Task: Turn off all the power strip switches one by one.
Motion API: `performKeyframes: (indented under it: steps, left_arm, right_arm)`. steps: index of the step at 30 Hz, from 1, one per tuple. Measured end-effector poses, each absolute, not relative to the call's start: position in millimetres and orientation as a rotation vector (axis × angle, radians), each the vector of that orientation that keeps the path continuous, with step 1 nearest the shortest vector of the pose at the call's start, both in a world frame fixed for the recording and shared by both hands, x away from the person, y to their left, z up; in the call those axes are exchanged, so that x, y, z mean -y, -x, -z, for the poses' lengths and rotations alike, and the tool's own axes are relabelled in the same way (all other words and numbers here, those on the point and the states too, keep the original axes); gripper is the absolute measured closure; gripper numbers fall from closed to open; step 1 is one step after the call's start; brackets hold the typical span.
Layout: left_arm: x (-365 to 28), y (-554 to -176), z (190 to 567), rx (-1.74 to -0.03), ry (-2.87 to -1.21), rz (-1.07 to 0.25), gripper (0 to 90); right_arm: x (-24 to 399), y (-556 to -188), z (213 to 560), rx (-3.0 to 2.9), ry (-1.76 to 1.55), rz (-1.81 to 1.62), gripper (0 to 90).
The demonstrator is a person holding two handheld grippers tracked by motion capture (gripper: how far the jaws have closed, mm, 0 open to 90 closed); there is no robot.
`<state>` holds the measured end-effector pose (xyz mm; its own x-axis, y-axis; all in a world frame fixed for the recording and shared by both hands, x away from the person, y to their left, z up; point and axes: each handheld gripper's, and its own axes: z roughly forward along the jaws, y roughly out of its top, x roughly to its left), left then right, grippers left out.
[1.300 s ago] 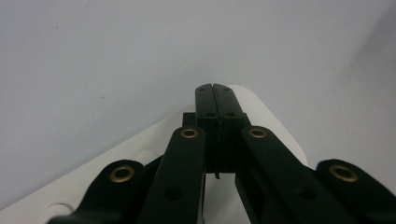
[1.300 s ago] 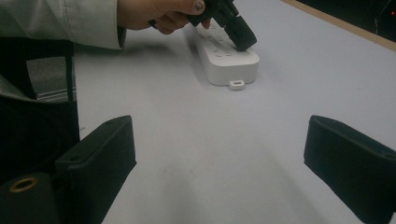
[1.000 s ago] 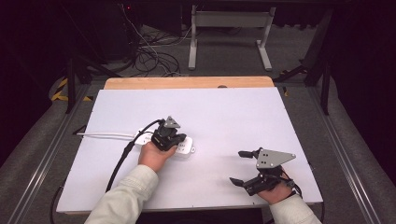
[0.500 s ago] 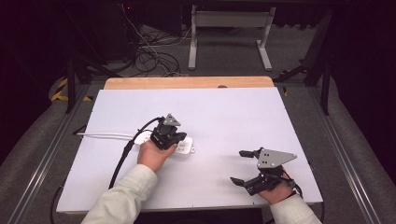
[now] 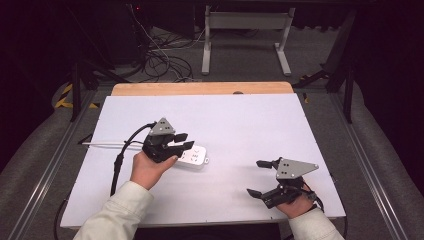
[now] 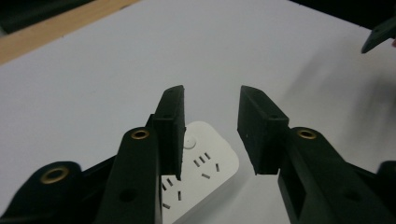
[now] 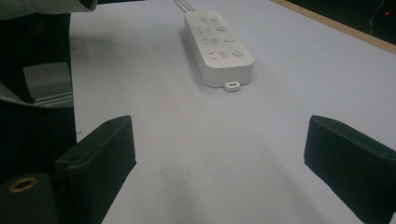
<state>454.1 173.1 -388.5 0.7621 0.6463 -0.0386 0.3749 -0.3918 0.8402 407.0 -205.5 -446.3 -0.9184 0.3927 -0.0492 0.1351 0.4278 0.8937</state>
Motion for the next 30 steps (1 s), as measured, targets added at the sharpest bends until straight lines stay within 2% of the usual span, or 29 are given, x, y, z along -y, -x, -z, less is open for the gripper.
performKeyframes:
  steps: [7,13,18,25,30]
  left_arm:
    - [-190.2,-434.3,381.9,-0.714,-1.962,-0.386,45.7]
    - [-212.9,-414.9,390.7,-0.707,-1.895,-0.397,41.5]
    - [-234.1,-399.3,408.1,-0.713,-1.871,-0.427,33.4]
    - [-262.0,-374.3,440.2,-0.726,-1.854,-0.559,30.4]
    - [-280.5,-369.4,456.5,-0.809,-1.816,-0.483,31.4]
  right_arm:
    - [208.9,-407.7,445.5,-2.421,-0.474,-1.507,9.1]
    - [209.0,-407.4,445.4,-2.418,-0.480,-1.513,9.1]
    - [209.7,-407.5,445.5,-2.416,-0.486,-1.518,9.0]
    - [210.3,-407.1,445.2,-2.414,-0.489,-1.516,9.0]
    - [210.5,-406.5,445.2,-2.413,-0.487,-1.515,9.0]
